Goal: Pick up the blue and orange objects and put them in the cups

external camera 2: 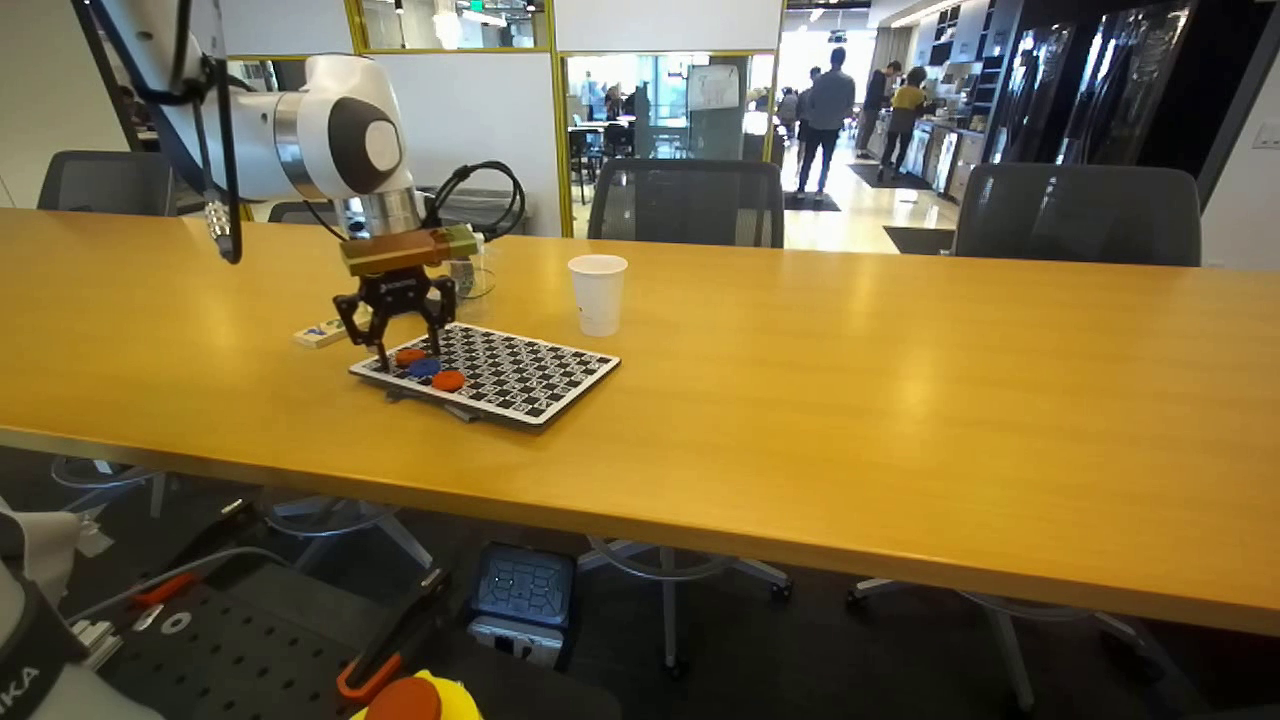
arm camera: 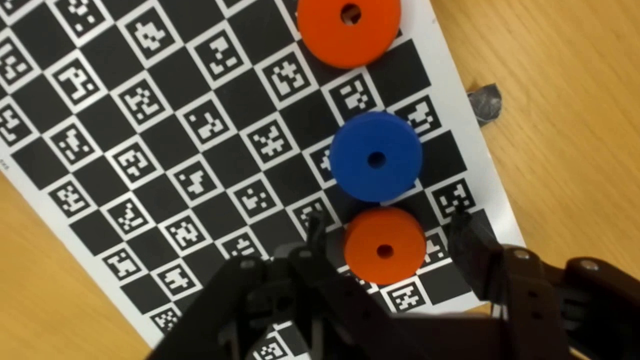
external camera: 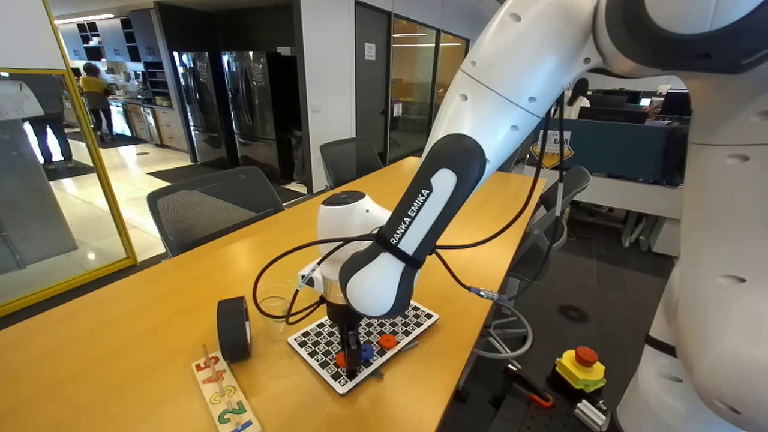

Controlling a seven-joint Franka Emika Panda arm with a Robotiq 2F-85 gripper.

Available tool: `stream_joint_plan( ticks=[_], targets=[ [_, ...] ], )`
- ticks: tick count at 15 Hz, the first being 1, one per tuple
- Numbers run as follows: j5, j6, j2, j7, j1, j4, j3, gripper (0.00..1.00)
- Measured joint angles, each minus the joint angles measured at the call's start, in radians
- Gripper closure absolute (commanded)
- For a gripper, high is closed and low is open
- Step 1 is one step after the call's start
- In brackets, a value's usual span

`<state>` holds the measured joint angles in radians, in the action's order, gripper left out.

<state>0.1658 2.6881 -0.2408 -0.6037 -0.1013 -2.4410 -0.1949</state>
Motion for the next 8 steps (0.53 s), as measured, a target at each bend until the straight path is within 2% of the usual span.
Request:
stream_joint_plan(
  ticks=[2,3,4,8],
  targets=[
    [-0.005,0.002,0.001,-0.005,0.002,0.001,-0.006,0.79],
    [-0.007,0.002,0.001,-0.007,0.002,0.001,-0.009,0.81],
    [-0.007,0.003,0.002,-0.009,0.003,0.002,-0.010,0.79],
    [-0.019,0.003,0.003,-0.016,0.014,0.008,-0.012,0.78]
  ],
)
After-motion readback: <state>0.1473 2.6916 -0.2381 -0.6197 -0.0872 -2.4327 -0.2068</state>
